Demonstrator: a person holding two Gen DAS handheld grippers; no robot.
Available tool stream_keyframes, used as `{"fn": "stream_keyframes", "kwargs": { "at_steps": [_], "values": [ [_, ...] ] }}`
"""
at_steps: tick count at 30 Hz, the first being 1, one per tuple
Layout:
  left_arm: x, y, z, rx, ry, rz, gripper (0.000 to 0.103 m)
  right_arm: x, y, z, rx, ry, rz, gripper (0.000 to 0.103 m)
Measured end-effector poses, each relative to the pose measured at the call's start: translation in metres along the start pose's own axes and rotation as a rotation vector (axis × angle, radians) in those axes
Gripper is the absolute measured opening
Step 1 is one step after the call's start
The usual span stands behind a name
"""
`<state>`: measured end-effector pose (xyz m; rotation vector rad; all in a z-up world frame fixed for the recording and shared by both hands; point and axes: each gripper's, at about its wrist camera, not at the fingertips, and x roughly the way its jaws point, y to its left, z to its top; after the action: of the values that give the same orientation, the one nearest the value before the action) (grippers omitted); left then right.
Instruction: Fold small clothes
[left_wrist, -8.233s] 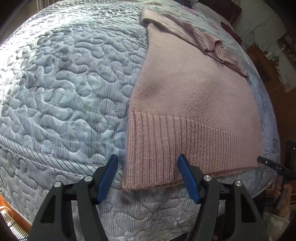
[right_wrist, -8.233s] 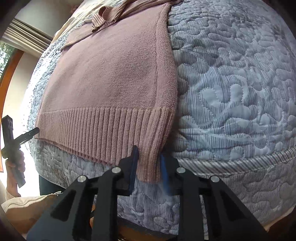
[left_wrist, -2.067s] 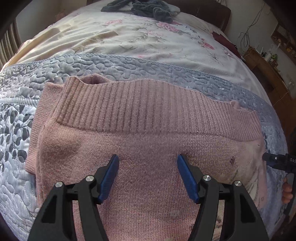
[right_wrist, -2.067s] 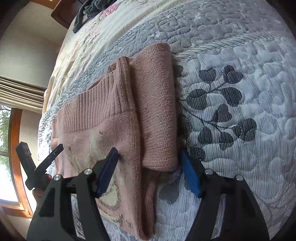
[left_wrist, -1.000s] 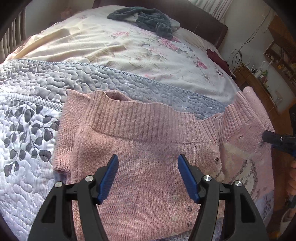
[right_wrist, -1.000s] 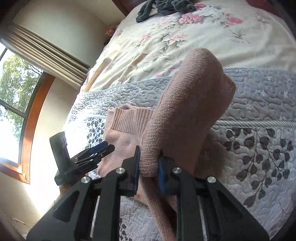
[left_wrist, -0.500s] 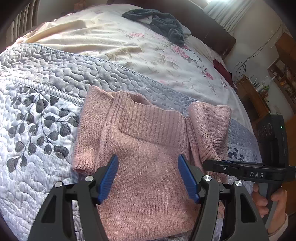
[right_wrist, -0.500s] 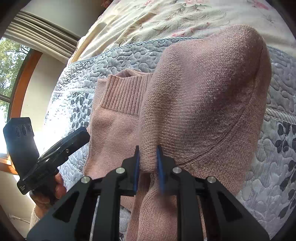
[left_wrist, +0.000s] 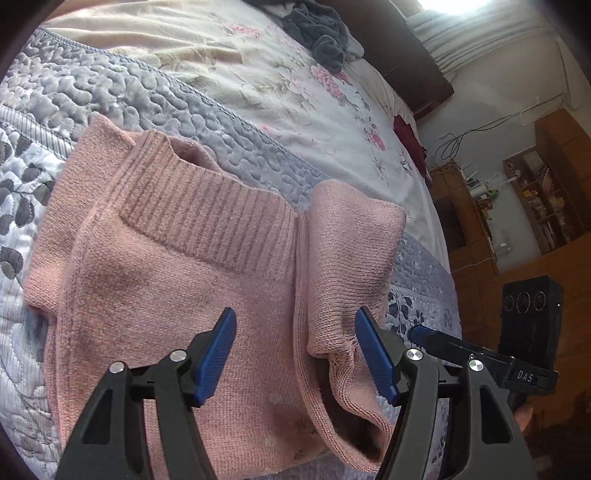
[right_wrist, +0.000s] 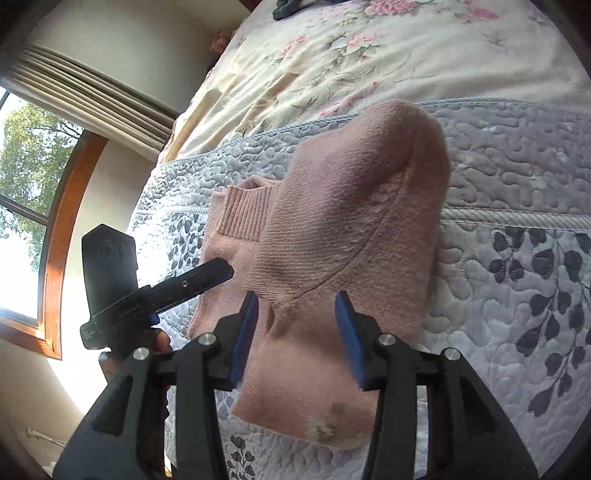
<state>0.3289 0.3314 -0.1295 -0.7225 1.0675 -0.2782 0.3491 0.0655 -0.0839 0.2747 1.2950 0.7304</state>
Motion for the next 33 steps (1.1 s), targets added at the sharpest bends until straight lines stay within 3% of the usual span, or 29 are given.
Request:
{"fn": "stream_keyframes", "kwargs": {
  "at_steps": [7, 13, 17, 20, 28, 33],
  "values": [
    [0.040, 0.000, -0.008, -0.095, 0.064, -0.069, 0.066, -0.025, -0.069, -0.027, 0.111, -0.025, -0.032, 0.044],
    [0.057, -0.009, -0.014, -0.091, 0.084, -0.066, 0.064, -0.012, -0.090, -0.043, 0.145, -0.006, -0.041, 0.044],
    [0.059, -0.015, -0.013, -0.085, 0.083, -0.073, 0.036, 0.000, -0.091, -0.050, 0.140, 0.008, -0.057, 0.044],
    [0.056, -0.023, -0.012, -0.074, 0.068, -0.049, 0.022, 0.007, -0.093, -0.054, 0.158, 0.015, -0.043, 0.044],
    [0.002, -0.042, 0.000, -0.036, -0.072, -0.085, 0.016, 0.006, -0.085, -0.061, 0.151, 0.013, -0.062, 0.045],
    [-0.056, -0.026, 0.020, -0.018, -0.182, -0.065, 0.015, 0.012, -0.064, -0.059, 0.096, 0.015, -0.076, 0.047]
  ]
}}
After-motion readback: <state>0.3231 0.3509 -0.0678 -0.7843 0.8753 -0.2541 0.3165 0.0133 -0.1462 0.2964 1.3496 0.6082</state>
